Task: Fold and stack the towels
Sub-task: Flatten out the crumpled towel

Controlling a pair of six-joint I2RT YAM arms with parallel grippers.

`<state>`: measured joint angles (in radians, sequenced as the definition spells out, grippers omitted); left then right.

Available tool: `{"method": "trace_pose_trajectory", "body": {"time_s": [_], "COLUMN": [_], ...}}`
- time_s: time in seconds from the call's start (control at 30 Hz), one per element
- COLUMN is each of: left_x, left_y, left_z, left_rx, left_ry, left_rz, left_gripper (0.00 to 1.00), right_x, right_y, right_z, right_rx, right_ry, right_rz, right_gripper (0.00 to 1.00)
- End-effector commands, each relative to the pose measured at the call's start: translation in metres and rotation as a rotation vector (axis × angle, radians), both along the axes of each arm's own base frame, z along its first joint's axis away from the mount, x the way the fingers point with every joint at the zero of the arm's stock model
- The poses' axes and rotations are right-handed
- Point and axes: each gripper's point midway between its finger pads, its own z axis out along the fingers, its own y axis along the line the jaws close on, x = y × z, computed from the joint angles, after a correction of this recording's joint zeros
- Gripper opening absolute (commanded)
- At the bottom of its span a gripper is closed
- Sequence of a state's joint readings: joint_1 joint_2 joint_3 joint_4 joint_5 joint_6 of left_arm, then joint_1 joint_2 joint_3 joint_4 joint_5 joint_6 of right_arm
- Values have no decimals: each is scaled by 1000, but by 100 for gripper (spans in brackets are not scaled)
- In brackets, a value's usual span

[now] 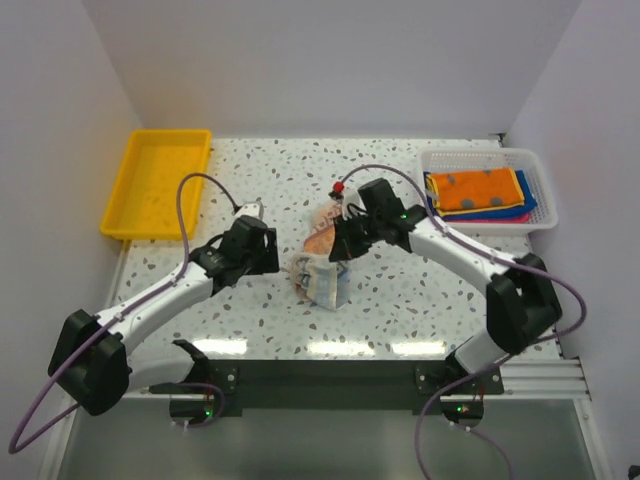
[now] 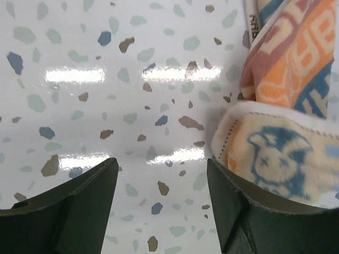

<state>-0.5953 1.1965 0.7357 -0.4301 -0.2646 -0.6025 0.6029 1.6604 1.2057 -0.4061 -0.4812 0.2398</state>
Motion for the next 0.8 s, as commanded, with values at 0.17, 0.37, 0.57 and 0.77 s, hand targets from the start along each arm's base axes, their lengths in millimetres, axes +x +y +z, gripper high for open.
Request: {"method": "trace_pose_trajectory", "body": {"time_s": [0.17, 0.37, 0.57, 0.77], "left_x": [23, 31, 38, 41], "left_y": [6, -11, -29, -44], "left_z": [38, 28, 14, 6], "left_rx": [41, 25, 0, -42], "left_ry": [-98, -56, -1, 22], "left_rz": [10, -38, -80, -108], "left_gripper": [73, 73, 73, 71], "right_x": [-152, -156, -107, -94], "right_y": [-93, -150, -201, -225], "right_z": [-36, -48, -60, -81], "right_rx": [-202, -472, -489, -430], "right_ry": [310, 314, 246, 289], "right_rz": [109, -178, -635, -827], "right_gripper": [0, 0, 0, 0]}}
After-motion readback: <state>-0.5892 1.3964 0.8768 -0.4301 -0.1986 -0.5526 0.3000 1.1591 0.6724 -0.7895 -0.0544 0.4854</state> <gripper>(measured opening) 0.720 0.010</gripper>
